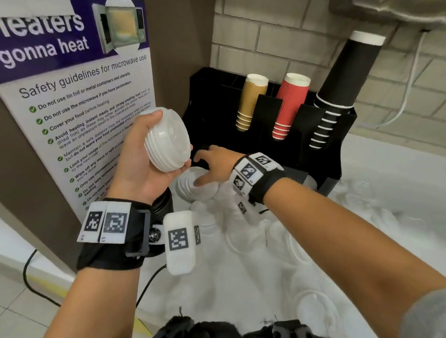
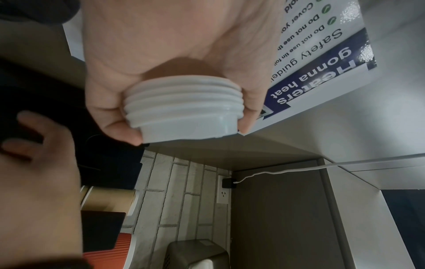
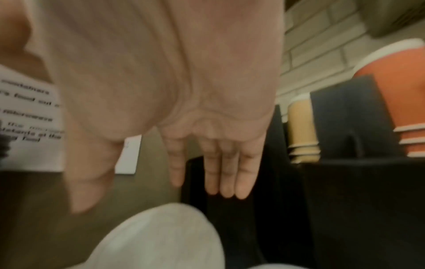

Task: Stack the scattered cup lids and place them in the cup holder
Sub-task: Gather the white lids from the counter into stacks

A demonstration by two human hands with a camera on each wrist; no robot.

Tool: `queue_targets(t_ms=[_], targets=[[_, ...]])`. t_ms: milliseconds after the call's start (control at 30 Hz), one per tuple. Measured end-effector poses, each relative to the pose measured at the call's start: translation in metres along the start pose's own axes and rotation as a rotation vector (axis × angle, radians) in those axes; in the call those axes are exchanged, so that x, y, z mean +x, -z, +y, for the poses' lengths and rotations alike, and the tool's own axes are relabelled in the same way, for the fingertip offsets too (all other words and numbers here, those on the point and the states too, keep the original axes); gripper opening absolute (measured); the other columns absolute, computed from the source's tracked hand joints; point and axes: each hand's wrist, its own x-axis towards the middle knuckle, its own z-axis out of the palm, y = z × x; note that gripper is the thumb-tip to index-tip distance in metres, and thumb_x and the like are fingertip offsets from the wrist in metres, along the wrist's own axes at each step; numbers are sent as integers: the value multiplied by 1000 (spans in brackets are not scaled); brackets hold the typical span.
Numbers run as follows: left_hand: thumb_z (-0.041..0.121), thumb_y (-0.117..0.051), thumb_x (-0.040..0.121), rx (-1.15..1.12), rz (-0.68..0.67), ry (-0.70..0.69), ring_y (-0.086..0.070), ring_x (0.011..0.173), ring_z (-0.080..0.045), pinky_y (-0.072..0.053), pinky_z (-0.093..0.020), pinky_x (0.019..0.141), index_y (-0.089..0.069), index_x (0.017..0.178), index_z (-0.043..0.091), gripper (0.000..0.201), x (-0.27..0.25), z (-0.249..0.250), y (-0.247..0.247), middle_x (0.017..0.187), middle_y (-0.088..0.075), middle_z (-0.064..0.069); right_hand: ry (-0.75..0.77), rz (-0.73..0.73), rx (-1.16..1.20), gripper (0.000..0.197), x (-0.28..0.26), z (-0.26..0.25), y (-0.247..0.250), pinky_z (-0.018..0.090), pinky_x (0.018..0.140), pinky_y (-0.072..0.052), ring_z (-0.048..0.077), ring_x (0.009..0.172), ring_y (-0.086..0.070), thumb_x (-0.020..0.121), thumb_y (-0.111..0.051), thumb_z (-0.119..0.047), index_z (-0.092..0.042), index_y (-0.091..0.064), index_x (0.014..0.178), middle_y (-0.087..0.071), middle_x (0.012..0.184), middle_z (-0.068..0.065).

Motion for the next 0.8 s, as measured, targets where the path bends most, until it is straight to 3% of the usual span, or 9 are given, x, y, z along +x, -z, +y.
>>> queue_targets(t_ms=[133,200,233,367,467,567,700,800], targets=[[44,-62,71,5,10,-1,-61,75,-23,-45,-31,63,-57,107,18,44,2,1,-4,86,-62,-4,-70,-10,-119,89,39,-24,-39,34,70,-38,30,103,-57,75,-48,-78,-29,-27,146,-56,120,10],[43,-62,72,5,20,-6,-61,76,-25,-45,-30,63,-57,105,20,41,3,3,-3,84,-64,-3,-87,-12,-205,92,52,-28,-50,39,70,-34,31,104,-57,70,-42,-84,-33,-27,145,-58,109,6],[43,-62,72,5,25,-10,-60,77,-26,-45,-30,63,-58,102,21,38,4,3,-2,83,-64,-2,-98,-8,-237,90,55,-28,-54,40,70,-33,32,105,-56,69,-41,-84,-36,-28,144,-57,105,4],[42,-62,73,-8,31,-17,-59,79,-26,-44,-31,62,-58,100,21,35,5,4,-1,84,-63,-2,-110,-6,-188,82,62,-29,-60,40,66,-38,35,103,-56,68,-53,-71,-37,-33,140,-49,119,10],[42,-63,72,-8,31,-31,-60,76,-24,-44,-31,63,-58,104,19,39,7,5,-3,85,-62,-3,-81,5,-37,84,57,-28,-42,41,78,-45,34,111,-53,74,-60,-65,-32,-27,143,-45,129,13],[40,-61,78,-16,1,-60,-63,72,-19,-44,-32,64,-65,89,21,22,7,8,-5,81,-64,-1,58,106,180,82,40,-24,-6,38,96,-45,28,114,-52,80,-63,-55,-26,-23,145,-50,127,11],[40,-60,76,-5,-40,-58,-60,77,-19,-43,-32,63,-60,95,20,28,9,10,-9,87,-61,-2,98,330,685,69,14,-16,31,37,88,-50,23,99,-58,82,-72,-30,-16,-29,134,-54,117,11],[40,-61,73,18,-20,-71,-58,81,-20,-42,-32,63,-57,100,21,33,10,8,-9,89,-60,-2,19,462,944,65,-8,-6,42,32,78,-52,18,96,-57,79,-74,-29,-19,-31,127,-53,113,5]])
